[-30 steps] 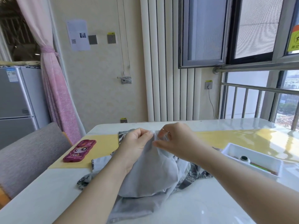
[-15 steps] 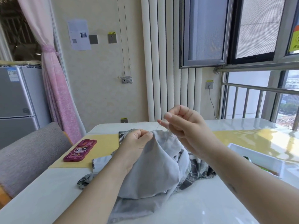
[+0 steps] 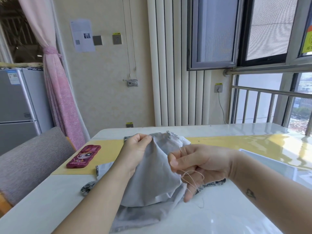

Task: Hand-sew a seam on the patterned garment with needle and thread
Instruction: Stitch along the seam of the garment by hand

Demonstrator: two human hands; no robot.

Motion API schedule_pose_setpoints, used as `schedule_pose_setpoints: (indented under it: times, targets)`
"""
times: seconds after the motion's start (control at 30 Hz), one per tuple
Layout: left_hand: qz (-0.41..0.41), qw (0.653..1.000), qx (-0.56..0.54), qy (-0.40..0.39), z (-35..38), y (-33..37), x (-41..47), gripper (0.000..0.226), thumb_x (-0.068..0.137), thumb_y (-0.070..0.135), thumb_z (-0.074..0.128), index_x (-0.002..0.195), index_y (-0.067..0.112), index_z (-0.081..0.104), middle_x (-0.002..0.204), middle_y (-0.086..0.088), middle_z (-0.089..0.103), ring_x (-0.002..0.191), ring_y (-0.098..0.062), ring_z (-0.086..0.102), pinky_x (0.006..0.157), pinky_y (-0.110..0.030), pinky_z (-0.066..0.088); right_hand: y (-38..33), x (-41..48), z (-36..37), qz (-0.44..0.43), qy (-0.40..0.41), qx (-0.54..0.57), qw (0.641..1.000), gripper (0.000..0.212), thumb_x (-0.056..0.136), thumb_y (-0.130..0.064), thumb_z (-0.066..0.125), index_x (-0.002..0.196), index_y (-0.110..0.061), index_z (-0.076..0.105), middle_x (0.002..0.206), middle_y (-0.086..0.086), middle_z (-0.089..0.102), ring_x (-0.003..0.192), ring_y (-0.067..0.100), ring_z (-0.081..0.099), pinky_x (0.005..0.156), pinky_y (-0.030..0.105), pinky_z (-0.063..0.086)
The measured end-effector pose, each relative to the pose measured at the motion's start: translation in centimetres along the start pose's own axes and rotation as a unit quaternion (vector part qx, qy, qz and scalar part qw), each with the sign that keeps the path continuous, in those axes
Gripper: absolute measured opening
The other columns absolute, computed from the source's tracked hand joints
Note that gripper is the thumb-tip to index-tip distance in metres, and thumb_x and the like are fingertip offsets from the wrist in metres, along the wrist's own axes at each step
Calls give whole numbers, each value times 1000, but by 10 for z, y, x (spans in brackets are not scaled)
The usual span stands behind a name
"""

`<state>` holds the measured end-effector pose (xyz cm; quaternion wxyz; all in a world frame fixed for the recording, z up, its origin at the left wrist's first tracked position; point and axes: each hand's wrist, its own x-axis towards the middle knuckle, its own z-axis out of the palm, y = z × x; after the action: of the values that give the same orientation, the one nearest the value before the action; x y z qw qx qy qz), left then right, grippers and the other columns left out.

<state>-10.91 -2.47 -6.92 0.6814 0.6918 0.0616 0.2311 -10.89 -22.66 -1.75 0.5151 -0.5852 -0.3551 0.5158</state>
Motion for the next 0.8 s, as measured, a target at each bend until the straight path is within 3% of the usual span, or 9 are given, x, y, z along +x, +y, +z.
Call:
schedule_pose_setpoints:
  times: [0.07,0.13,0.2,0.3,0.33,0.4,0.5,0.67,0.8]
  targets:
    - [4,1000,-12,1,-1,2,0,21,93,17,59,72,17,62,73,-4,62,78,-20,52,80,-36,39,-2,-4,-3,54,52,-172,982,17,93,-23,57,82,-10,59,50,-6,21,40,11,35,69,36,58]
    - [17,1000,-8,-1,-2,3,0,19,93,19,60,74,17,63,76,-6,62,80,-20,52,81,-37,40,-7,-5,0,71,180,-333,923,27,88,-39,63,86,-13,59,48,-7,32,52,18,62,67,27,54]
    - [34,999,6,-12,-3,5,-3,16,93,20,60,77,16,64,79,-7,62,81,-20,53,82,-37,41,-10,0,1,-6,307,-353,884,28,84,-43,66,88,-16,61,49,-12,48,63,14,70,57,18,51]
    - [63,996,38,-39,-1,9,-10,15,93,22,59,80,17,63,79,-2,62,79,-17,53,80,-32,41,-10,16,2,-118,421,-399,806,22,83,-38,68,90,-17,63,43,-12,45,42,-1,48,54,19,52]
    - [74,995,51,-48,-1,11,-13,15,93,23,59,80,17,63,77,1,61,77,-14,52,78,-30,41,-7,23,2,-133,442,-425,778,22,83,-37,68,91,-17,64,46,-11,42,41,0,42,50,11,43]
    - [96,991,72,-65,2,14,-19,15,93,23,59,79,18,62,72,8,60,73,-7,51,74,-22,40,-2,32,3,-148,463,-449,750,18,82,-35,68,86,-17,65,52,-10,40,43,2,38,44,12,32]
    - [120,986,89,-76,4,18,-26,16,93,20,58,79,16,63,70,12,62,68,0,52,68,-11,41,2,37,2,-155,465,-448,748,18,84,-30,67,73,-18,62,50,-9,39,44,2,40,46,14,32]
    - [117,986,100,-57,0,17,-22,16,93,23,59,77,20,62,67,16,60,66,0,50,64,-12,39,0,28,2,-217,462,-383,770,21,84,-27,70,67,-15,63,39,-11,31,39,6,30,42,15,24]
    - [114,988,98,-45,3,17,-22,18,93,23,58,76,16,61,65,13,57,64,-1,47,61,-12,37,-2,18,9,-232,403,-388,796,21,85,-24,69,65,-20,62,39,-11,29,41,7,27,44,15,22]
